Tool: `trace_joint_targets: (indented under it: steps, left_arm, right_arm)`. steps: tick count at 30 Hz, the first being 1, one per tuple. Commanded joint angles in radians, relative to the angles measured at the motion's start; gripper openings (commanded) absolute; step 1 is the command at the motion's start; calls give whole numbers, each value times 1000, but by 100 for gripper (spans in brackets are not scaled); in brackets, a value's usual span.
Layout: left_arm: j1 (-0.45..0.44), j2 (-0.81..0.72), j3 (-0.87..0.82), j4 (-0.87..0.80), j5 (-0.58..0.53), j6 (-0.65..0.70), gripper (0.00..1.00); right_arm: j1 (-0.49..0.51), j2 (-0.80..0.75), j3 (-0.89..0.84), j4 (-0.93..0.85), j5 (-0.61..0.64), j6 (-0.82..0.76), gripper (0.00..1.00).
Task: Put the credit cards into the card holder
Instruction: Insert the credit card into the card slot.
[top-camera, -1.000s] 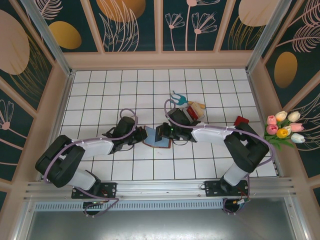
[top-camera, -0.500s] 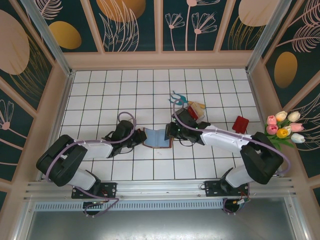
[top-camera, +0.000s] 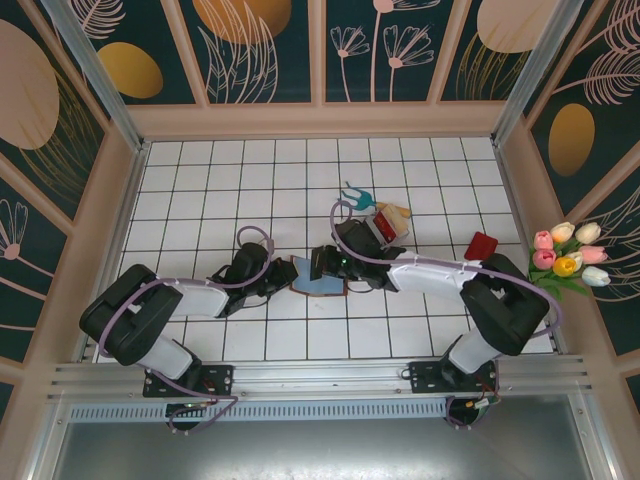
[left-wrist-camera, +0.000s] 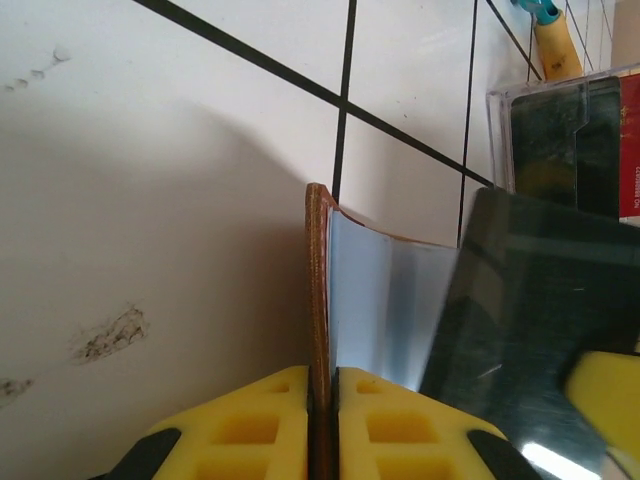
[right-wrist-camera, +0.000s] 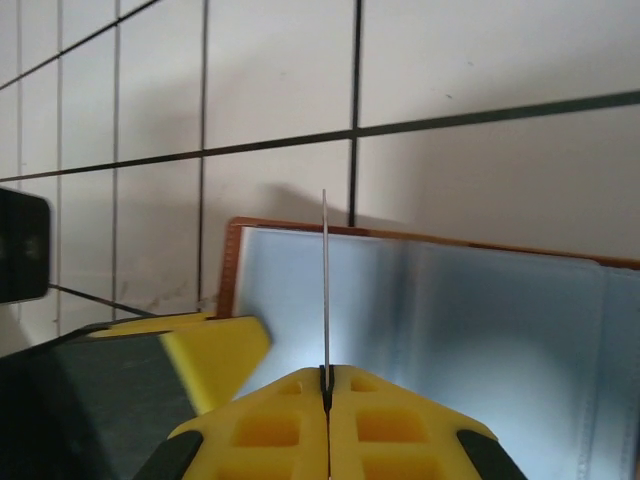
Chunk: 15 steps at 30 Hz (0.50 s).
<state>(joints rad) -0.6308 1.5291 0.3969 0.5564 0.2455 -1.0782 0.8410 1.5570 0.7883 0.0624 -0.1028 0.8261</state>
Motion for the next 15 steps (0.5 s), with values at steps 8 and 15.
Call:
trace_joint_targets:
  steps: [8,15]
  left_arm:
    - [-8,-32,28,-197,-61,132,28]
    - [-7,-47,20,-240,-66,173,18]
  right_arm:
    - [-8,17,-78,91,-4,20,7]
    - [-13,38,-75,93,-16,11,7]
